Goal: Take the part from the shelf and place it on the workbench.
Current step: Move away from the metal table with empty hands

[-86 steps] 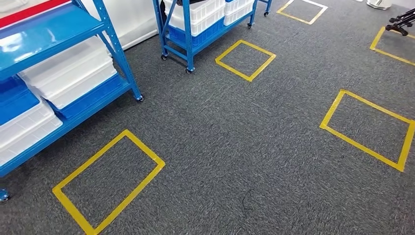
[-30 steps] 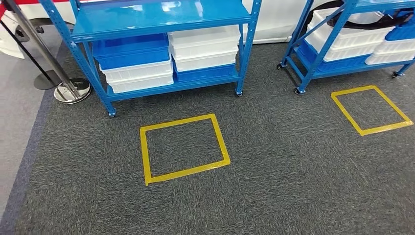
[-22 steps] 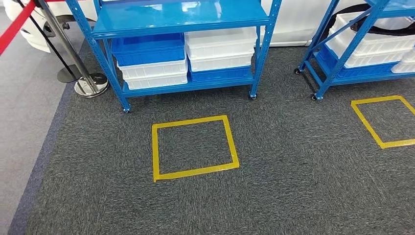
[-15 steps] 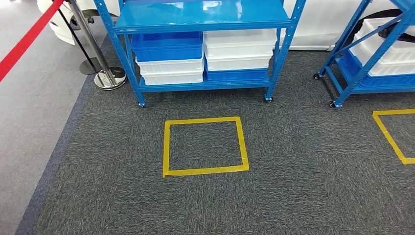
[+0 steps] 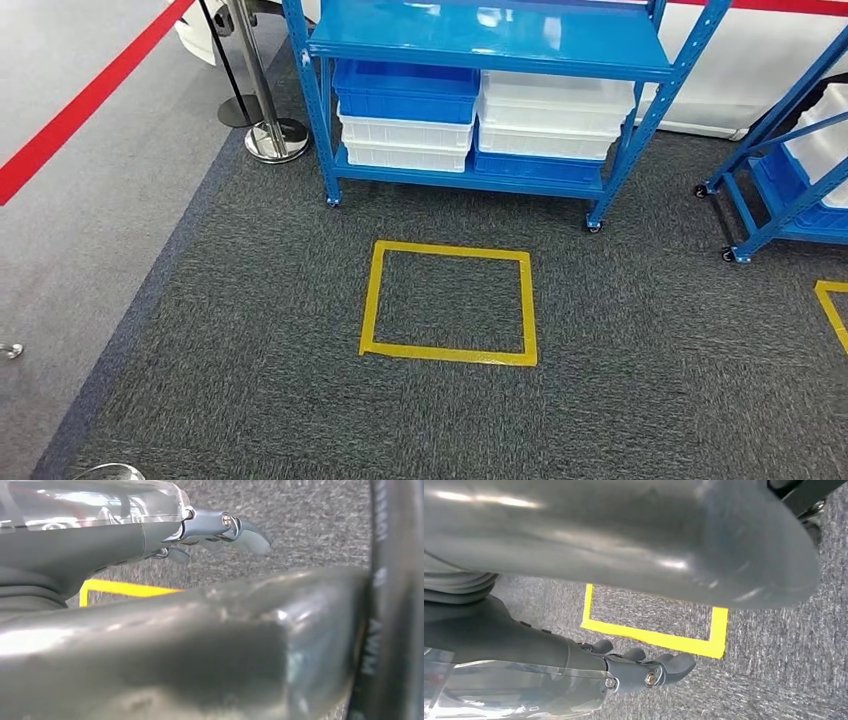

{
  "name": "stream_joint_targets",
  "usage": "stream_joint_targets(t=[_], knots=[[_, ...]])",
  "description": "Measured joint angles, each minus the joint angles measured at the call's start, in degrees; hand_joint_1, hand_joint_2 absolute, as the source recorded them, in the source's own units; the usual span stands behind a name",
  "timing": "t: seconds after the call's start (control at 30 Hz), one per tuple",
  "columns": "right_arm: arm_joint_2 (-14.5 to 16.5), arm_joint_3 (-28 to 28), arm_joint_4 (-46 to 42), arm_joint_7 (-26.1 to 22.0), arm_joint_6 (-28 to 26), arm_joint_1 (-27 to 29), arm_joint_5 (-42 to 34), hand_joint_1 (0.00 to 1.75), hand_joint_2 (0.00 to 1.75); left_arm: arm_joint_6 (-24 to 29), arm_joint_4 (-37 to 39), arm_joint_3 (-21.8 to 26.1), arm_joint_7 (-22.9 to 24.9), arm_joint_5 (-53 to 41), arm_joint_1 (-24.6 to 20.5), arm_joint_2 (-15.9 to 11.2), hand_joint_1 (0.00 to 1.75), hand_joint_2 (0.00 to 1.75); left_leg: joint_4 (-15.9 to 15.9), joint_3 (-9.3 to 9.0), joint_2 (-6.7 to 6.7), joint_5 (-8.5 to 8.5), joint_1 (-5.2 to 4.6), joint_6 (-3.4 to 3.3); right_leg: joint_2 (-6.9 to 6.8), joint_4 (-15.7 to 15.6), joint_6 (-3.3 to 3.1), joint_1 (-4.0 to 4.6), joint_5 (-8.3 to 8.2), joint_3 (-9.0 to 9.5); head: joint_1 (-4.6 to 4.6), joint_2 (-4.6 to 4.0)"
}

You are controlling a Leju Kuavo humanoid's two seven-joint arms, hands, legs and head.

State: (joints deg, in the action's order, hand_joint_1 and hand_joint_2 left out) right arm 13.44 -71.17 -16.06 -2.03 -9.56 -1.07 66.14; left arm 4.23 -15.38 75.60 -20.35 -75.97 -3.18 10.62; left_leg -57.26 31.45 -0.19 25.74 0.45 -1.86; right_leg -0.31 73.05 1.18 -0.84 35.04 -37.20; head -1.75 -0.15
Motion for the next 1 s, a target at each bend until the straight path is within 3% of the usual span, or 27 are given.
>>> stream_joint_targets(t=[0.07,0.13,0.2,0.3,0.33,0.43,0.47,0.5,0.53,0.57,0.63,0.67,0.8,0.87,0.93,0.97,1.0], knots=[[0.00,-0.15,0.00,0.00,0.01,0.05,-0.08,0.00,0.00,-0.01,0.01,0.00,0.00,0.00,0.05,0.02,0.00,0.00,-0.05,-0.24,-0.62,0.15,0.00,0.21,0.15,-6.67,-0.37,0.01,-4.61,2.51,0.01,0.00],[0.00,-0.22,0.00,0.00,0.01,-0.01,-0.10,0.00,0.00,-0.02,0.02,0.00,-0.02,0.00,0.02,0.04,0.00,0.00,-0.34,-0.27,-1.04,0.46,-0.21,0.71,0.41,-13.12,-0.85,0.23,-7.43,4.99,0.00,0.00],[0.00,-0.24,0.00,0.00,0.03,-0.09,-0.11,0.00,0.00,-0.02,0.02,0.00,-0.05,0.00,0.04,0.04,0.00,0.00,-0.46,-0.16,-1.22,0.71,-0.36,1.37,0.50,-14.83,-1.23,0.51,-7.62,5.48,-0.01,0.00],[0.04,-0.28,0.00,0.00,0.25,-0.07,-0.15,0.00,0.00,-0.02,0.01,0.00,-0.05,-0.02,0.11,-0.02,0.00,0.00,-1.69,0.26,-1.03,1.81,-0.25,2.27,0.24,-15.22,-2.14,0.18,-7.87,5.68,-0.01,0.00],[0.05,-0.34,0.00,0.00,0.33,-0.04,-0.18,0.00,0.00,-0.04,0.01,0.00,-0.05,-0.04,0.11,-0.04,0.00,0.00,-3.80,1.12,-0.87,3.16,-0.17,2.51,0.09,-15.38,-2.46,0.03,-7.95,5.77,-0.01,0.00],[0.04,-0.55,0.00,0.00,0.42,0.03,-0.25,0.00,0.00,-0.15,0.01,0.00,-0.04,-0.16,0.18,-0.05,0.00,0.00,-14.25,5.91,-0.49,8.29,0.15,3.12,-0.29,-15.36,-2.91,0.11,-7.81,5.83,-0.01,0.00],[0.04,-0.58,0.00,0.00,0.42,0.03,-0.25,0.00,0.00,-0.17,0.02,0.00,-0.03,-0.18,0.23,-0.05,0.00,0.00,-16.22,6.87,-0.39,8.65,0.22,3.29,-0.35,-15.34,-2.93,0.14,-7.75,5.89,0.00,0.00],[0.04,-0.60,0.00,0.00,0.42,0.03,-0.23,0.00,0.00,-0.17,0.02,0.00,-0.01,-0.19,0.28,-0.05,0.00,0.00,-16.08,6.84,-0.29,7.84,0.27,3.39,-0.38,-15.30,-2.89,0.14,-7.66,6.00,-0.01,0.00],[0.04,-0.61,0.00,0.00,0.42,0.03,-0.19,0.00,0.00,-0.17,0.01,0.00,0.01,-0.19,0.31,-0.07,0.00,0.00,-13.74,5.74,-0.19,6.06,0.31,3.40,-0.38,-15.24,-2.79,0.12,-7.53,6.17,-0.01,0.00],[0.05,-0.61,0.00,0.01,0.44,0.03,-0.15,0.00,0.00,-0.17,0.01,0.00,0.04,-0.20,0.32,-0.09,0.00,0.00,-10.06,3.98,-0.04,3.89,0.33,3.32,-0.39,-15.16,-2.63,0.10,-7.36,6.35,-0.01,0.00],[0.05,-0.67,0.00,0.10,0.78,0.00,-0.27,0.00,0.00,-0.19,0.01,0.00,0.09,-0.26,0.26,-0.13,0.00,0.00,-3.38,0.85,0.28,1.37,0.19,2.84,-0.43,-14.83,-2.12,0.28,-6.96,6.51,-0.01,0.00],[0.05,-0.77,0.00,0.16,1.03,-0.02,-0.43,0.00,0.00,-0.21,0.01,0.00,0.11,-0.32,0.23,-0.13,0.00,0.00,-1.78,0.16,0.38,1.10,0.09,2.54,-0.47,-14.72,-1.85,0.38,-6.84,6.48,0.00,0.00],[0.05,-1.14,0.00,0.25,1.43,-0.15,-0.78,0.00,0.00,-0.26,0.02,0.00,0.15,-0.57,0.38,-0.10,0.00,0.00,-0.73,-0.20,0.25,1.01,0.11,1.10,-0.45,-13.94,-0.73,0.28,-6.15,6.26,0.01,0.00],[0.04,-1.25,0.00,0.29,1.43,-0.16,-0.79,0.00,0.00,-0.26,0.01,0.00,0.15,-0.61,0.37,-0.08,0.00,0.00,-0.39,-0.36,0.28,0.85,0.24,0.44,-0.24,-9.32,-0.28,0.08,-3.43,4.05,0.01,0.00],[0.05,-1.39,0.00,0.30,1.43,-0.14,-0.79,0.00,0.00,-0.26,0.01,0.00,0.15,-0.62,0.34,-0.09,0.00,0.00,-0.39,-0.34,0.35,0.95,0.14,0.11,-0.16,-1.86,-0.03,0.04,-0.27,0.01,0.00,0.00],[0.05,-1.45,0.00,0.30,1.42,-0.10,-0.79,0.00,0.00,-0.29,0.01,0.00,0.15,-0.62,0.34,-0.09,0.00,0.00,-0.40,-0.41,0.45,1.03,0.07,0.03,-0.15,0.62,0.02,0.03,0.15,-1.49,0.00,0.00],[0.05,-1.51,0.00,0.30,1.41,-0.06,-0.82,0.00,0.00,-0.32,0.02,0.00,0.15,-0.62,0.35,-0.09,0.00,0.00,-0.41,-0.56,0.57,1.15,0.02,-0.02,-0.15,1.13,-0.02,0.05,-0.60,-2.06,0.00,0.00]])
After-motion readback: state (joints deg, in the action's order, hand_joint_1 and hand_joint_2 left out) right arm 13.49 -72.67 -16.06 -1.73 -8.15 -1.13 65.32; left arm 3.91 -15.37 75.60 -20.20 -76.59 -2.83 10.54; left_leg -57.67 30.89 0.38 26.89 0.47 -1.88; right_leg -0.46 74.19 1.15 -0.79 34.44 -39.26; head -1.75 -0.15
